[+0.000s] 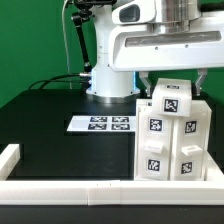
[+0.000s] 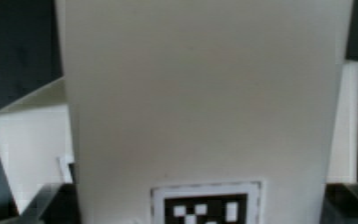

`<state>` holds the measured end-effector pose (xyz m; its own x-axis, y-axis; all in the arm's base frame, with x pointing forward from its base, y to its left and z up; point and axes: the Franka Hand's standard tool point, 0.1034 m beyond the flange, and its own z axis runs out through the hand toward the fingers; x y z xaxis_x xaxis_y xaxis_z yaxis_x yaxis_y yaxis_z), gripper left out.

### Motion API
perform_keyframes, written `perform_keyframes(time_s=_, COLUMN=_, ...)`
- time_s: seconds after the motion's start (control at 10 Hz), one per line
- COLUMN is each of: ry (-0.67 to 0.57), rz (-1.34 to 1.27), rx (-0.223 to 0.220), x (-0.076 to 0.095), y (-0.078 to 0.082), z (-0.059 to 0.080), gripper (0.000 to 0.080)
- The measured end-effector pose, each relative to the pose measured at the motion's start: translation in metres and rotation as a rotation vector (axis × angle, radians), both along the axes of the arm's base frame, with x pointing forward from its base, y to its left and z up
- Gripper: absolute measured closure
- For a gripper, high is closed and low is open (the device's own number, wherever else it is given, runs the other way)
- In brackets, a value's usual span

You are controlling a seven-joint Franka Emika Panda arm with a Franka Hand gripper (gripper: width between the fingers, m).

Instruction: Assemble cabinet

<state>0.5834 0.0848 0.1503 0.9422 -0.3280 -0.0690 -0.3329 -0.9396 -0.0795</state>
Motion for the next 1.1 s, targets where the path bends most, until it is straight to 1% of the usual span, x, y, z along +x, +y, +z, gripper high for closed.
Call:
perform_keyframes(time_s=0.7, ry=0.025, rz=-0.445, rx=-0.007, x=0.0044, y=0.0015, z=0.0018, gripper=0.0243)
perform_keyframes(time_s=1.1, ry=0.043, rz=-0.799, rx=-0.008, x=0.006, y=0.005, z=0.0034, gripper=0.0243)
